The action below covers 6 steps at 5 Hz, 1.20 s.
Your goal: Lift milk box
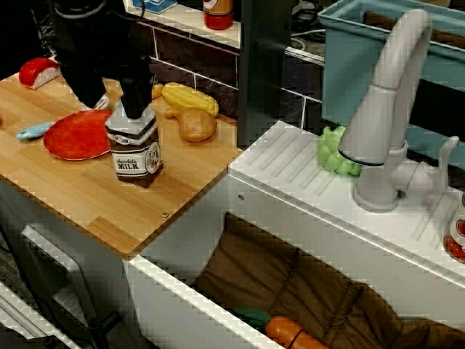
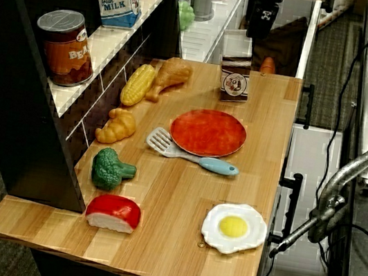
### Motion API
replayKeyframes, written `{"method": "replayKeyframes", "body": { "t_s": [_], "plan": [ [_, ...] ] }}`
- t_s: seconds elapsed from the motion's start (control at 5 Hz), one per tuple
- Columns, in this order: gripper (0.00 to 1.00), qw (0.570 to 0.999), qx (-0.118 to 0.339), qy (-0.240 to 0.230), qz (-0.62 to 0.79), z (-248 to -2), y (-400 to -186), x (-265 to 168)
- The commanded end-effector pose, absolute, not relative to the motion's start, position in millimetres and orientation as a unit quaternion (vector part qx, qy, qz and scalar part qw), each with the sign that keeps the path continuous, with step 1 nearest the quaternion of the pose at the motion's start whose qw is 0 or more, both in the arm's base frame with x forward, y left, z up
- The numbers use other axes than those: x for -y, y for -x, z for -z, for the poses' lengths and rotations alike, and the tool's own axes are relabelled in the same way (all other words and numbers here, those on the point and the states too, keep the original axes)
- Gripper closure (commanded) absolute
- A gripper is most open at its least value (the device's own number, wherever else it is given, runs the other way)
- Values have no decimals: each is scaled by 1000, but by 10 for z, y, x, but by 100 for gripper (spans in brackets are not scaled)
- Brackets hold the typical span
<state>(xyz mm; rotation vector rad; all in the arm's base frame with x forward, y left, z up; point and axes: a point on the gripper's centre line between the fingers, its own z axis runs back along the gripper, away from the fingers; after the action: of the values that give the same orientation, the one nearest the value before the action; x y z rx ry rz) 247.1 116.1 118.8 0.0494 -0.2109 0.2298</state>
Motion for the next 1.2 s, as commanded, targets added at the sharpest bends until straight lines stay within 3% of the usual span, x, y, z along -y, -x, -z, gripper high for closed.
{"method": "replayKeyframes", "body": {
  "t_s": [0.0, 1.0],
  "plan": [
    [0, 985, 110, -36, -128, -1178, -2576, -1233],
    [0, 984, 105, -44, -136, -998, -2669, -1232]
  ]
}}
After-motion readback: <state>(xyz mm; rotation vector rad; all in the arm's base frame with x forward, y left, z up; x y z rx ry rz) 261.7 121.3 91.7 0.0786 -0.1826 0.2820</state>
